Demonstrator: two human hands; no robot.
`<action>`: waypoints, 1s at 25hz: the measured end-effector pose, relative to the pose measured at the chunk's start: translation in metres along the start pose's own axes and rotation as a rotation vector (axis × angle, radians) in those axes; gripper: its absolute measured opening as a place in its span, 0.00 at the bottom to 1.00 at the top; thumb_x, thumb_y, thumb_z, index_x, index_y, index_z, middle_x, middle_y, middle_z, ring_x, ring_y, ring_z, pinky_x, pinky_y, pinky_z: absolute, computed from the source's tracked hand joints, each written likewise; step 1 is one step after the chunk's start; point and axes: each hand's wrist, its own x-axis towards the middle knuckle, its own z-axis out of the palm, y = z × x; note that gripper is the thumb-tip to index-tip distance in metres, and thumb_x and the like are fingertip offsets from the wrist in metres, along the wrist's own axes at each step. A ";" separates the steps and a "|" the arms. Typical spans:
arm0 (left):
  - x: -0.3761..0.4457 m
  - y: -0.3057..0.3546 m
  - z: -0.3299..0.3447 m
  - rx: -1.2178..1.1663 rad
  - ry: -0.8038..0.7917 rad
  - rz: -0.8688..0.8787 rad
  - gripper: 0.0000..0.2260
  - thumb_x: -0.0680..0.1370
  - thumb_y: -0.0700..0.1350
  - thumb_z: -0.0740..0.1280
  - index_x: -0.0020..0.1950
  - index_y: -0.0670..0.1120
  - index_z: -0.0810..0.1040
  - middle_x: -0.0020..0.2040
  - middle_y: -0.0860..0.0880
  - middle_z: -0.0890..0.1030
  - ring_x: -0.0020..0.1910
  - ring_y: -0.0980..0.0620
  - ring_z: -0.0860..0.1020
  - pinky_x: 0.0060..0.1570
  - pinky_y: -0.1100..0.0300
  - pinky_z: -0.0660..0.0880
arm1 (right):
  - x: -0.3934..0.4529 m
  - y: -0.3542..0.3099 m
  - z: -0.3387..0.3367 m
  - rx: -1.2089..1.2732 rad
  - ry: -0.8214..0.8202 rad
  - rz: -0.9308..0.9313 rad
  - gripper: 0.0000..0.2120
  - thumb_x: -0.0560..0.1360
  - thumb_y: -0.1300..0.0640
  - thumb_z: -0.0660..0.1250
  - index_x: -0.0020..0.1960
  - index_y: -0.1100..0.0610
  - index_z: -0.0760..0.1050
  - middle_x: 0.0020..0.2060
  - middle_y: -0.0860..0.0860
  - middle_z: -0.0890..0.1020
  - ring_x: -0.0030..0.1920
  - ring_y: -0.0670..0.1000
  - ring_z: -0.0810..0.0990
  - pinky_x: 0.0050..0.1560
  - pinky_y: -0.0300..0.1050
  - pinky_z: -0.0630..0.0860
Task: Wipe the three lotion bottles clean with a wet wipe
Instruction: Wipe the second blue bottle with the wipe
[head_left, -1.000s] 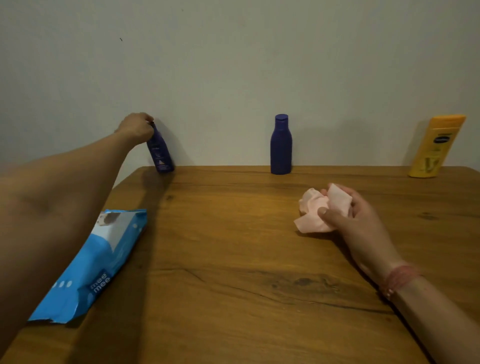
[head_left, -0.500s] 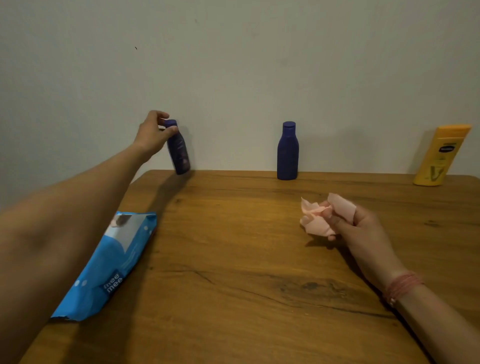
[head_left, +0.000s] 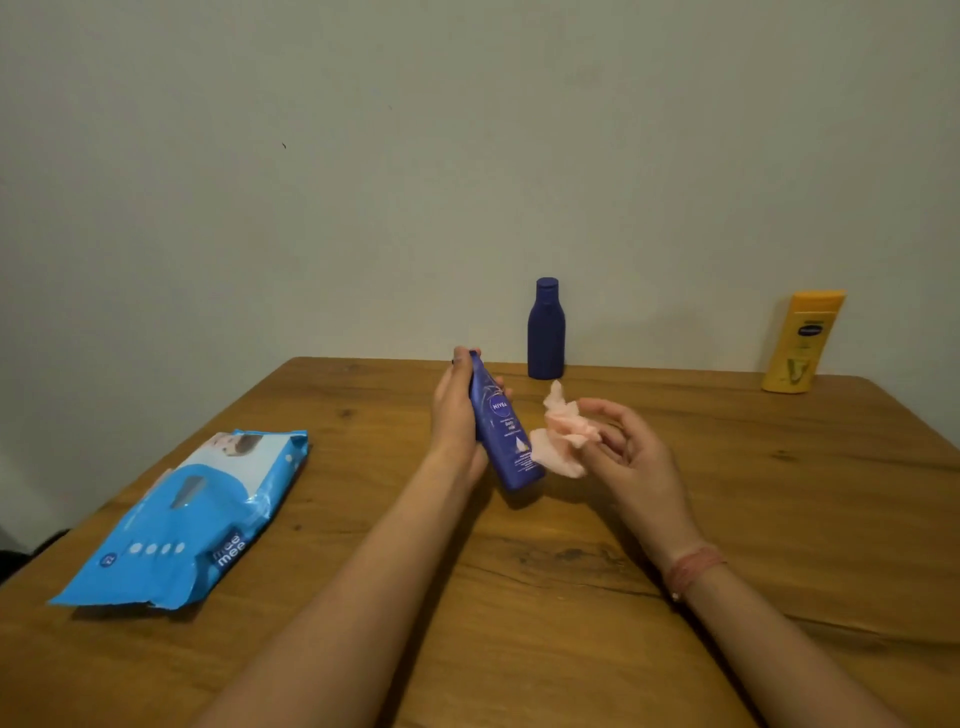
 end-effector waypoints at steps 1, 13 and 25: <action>0.000 -0.008 0.000 -0.051 0.005 -0.023 0.24 0.76 0.62 0.68 0.62 0.44 0.75 0.41 0.45 0.81 0.39 0.48 0.81 0.52 0.49 0.79 | -0.004 -0.001 0.003 -0.101 -0.036 -0.095 0.16 0.75 0.64 0.69 0.59 0.49 0.78 0.55 0.44 0.83 0.57 0.43 0.81 0.57 0.43 0.79; 0.000 -0.025 0.005 -0.232 -0.083 -0.151 0.17 0.81 0.58 0.63 0.56 0.45 0.77 0.31 0.50 0.79 0.30 0.54 0.78 0.39 0.58 0.77 | -0.008 0.002 0.017 -0.587 -0.175 -0.340 0.09 0.74 0.55 0.69 0.54 0.51 0.80 0.47 0.39 0.79 0.51 0.38 0.78 0.52 0.32 0.74; -0.004 -0.023 0.007 -0.099 -0.007 -0.171 0.13 0.82 0.55 0.60 0.53 0.47 0.79 0.43 0.47 0.78 0.37 0.52 0.76 0.37 0.58 0.75 | -0.013 0.001 0.021 -0.661 -0.254 -0.450 0.13 0.75 0.57 0.66 0.59 0.50 0.79 0.57 0.45 0.80 0.59 0.39 0.75 0.61 0.32 0.71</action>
